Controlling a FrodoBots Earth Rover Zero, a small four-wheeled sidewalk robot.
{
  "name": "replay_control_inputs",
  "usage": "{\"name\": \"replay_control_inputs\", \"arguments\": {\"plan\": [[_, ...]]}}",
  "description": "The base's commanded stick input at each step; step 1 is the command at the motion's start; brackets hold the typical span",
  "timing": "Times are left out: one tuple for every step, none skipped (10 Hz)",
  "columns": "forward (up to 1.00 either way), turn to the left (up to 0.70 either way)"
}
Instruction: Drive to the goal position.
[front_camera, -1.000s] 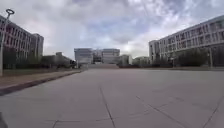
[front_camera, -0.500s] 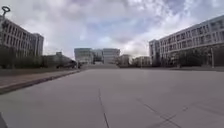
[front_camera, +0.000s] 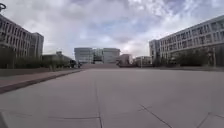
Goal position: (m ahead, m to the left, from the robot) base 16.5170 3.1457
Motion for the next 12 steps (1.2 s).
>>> {"name": "replay_control_inputs", "arguments": {"plan": [[0.7, 0.0], [0.7, 0.0], [0.7, 0.0], [0.7, 0.0], [0.7, 0.0], [0.7, 0.0], [0.7, 0.0], [0.7, 0.0], [0.7, 0.0], [0.7, 0.0], [0.7, 0.0], [0.7, 0.0]]}}
